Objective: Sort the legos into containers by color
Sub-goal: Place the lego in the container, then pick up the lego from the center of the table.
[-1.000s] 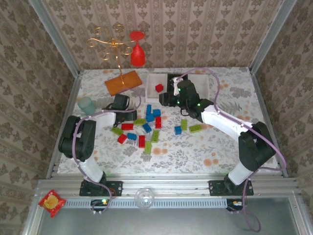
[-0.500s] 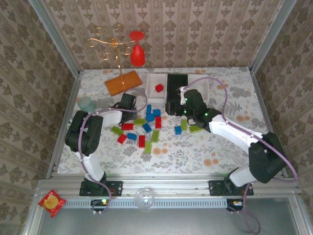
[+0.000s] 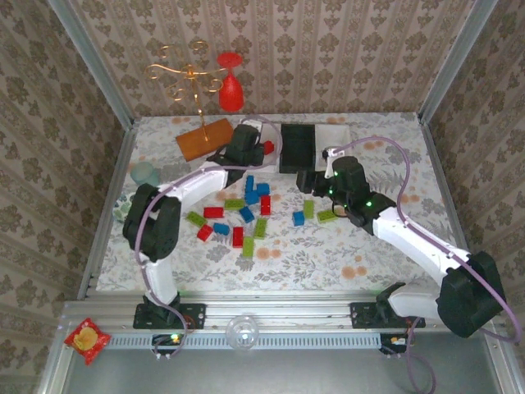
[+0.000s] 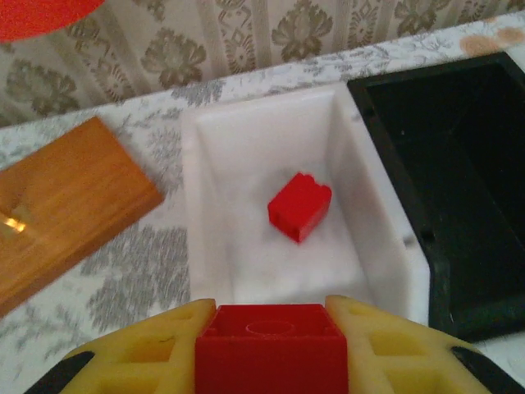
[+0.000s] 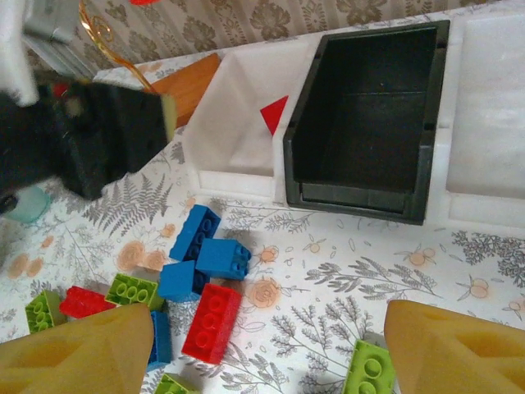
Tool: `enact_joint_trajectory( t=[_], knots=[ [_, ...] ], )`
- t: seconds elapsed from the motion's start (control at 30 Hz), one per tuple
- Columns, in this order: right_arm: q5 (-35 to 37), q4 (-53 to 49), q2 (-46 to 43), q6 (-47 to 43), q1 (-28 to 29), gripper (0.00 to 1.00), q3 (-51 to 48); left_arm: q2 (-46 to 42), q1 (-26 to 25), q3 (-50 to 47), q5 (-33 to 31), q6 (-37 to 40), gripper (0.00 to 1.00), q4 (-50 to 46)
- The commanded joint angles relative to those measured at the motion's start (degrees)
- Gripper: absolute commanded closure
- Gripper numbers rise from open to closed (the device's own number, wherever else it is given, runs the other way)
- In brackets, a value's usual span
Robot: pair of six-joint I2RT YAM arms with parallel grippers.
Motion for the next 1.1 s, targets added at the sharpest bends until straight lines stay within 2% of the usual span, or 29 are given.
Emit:
enact_joint_trajectory(
  t=[0.0,0.2,0.33,0.47,0.57,0.8,1.07],
  knots=[
    [1.98,-1.27,-0.71,0.76,-0.15,0.24,-0.41,6.82,0.91,6.87,0.45,3.38,0.66,-4.84],
    [8.64,-7.39,-0.22,2.85,-0.09,0.24,-1.17,15.6,2.23,20.63,1.47,4.73,0.6,-11.24],
    [9.17,-8.65,-0.1,5.18,0.28,0.24,-4.69,13.68,2.33,20.17,3.1,5.08,0.5,-9.79],
    [10.84,-10.85,2.32,5.23,4.4,0.24,-5.65,7.47,2.25,14.12,5.9,3.04,0.38,-6.82],
    [11.25,-11.41,5.58,4.03,7.89,0.25,-5.14,0.69,2.07,6.29,9.35,0.43,0.34,-2.99],
    [11.45,-13.71,18.8,0.76,13.37,0.3,2.87,-13.98,2.8,-13.49,12.96,-4.41,0.29,4.84],
    [15.85,-15.42,26.66,-0.52,14.26,0.37,7.49,-23.43,4.53,-25.12,14.13,-6.95,0.27,6.6]
  ],
)
